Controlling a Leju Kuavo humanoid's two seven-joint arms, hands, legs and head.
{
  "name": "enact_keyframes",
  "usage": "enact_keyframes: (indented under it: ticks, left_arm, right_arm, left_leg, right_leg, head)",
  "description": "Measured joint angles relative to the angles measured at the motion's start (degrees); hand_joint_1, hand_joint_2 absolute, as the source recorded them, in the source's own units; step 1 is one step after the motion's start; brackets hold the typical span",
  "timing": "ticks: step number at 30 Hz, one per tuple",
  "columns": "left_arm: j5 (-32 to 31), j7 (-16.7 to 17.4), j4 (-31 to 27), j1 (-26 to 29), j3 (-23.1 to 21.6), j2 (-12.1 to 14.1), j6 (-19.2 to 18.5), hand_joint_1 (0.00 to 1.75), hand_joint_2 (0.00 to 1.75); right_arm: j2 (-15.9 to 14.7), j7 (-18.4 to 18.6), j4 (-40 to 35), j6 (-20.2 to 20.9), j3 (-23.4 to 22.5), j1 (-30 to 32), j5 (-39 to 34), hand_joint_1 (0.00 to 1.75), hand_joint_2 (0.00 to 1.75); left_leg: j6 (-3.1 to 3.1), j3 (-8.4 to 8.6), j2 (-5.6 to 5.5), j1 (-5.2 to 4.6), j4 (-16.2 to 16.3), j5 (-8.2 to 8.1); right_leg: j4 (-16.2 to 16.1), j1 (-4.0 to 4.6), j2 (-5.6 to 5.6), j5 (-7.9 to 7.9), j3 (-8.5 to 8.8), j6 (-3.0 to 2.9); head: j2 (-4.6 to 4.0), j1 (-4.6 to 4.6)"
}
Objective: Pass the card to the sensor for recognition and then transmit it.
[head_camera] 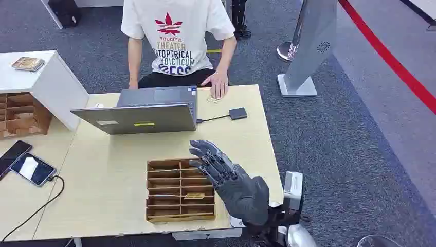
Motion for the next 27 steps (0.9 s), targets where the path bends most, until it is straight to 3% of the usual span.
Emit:
enact_keyframes:
  ticks: [12,18,19,24,27]
  left_arm:
    - [-0.8,0.0,0.0,0.2,-0.4,-0.6,1.0,0.00,0.00]
    - [3.2,-0.3,0.0,0.4,-0.1,-1.0,1.3,0.00,0.00]
    - [4.0,-0.5,0.0,0.5,0.1,-1.1,1.4,0.00,0.00]
    - [6.8,-1.1,0.0,1.0,1.7,-1.4,1.7,0.00,0.00]
    - [8.8,-1.3,0.0,1.1,3.0,-1.4,1.4,0.00,0.00]
  right_arm:
    - [-2.0,-1.5,-1.7,0.4,-0.1,3.1,0.3,0.00,0.00]
    - [-2.8,-2.4,-2.4,1.0,-0.7,4.3,0.5,0.00,0.00]
    - [-2.9,-2.6,-2.4,1.0,-0.9,4.4,0.9,0.00,1.75]
    - [-3.3,-3.3,-2.4,-0.4,-1.5,4.2,3.5,0.00,1.75]
    - [-3.6,-3.4,-2.3,-3.9,-1.6,2.5,8.0,0.00,1.75]
  left_leg:
    - [0.00,0.00,0.00,0.00,0.0,0.00]
    - [0.00,0.00,0.01,0.00,0.0,0.00]
    - [0.00,0.00,0.01,0.00,0.0,0.00]
    - [0.00,-0.01,0.01,0.00,0.0,0.00]
    - [0.00,-0.02,0.01,0.00,0.0,0.00]
  right_leg:
    - [0.0,0.00,0.00,0.00,0.00,0.00]
    - [0.0,0.00,0.00,0.00,0.00,0.00]
    - [0.0,0.00,0.00,0.00,0.00,0.00]
    - [0.0,0.00,0.00,0.00,0.01,0.00]
    - [0.0,0.00,0.00,0.01,0.01,0.00]
  head:
    - [0.00,0.00]
    - [0.00,0.02]
    - [0.00,0.00]
    - [0.00,0.00]
    - [0.00,0.00]
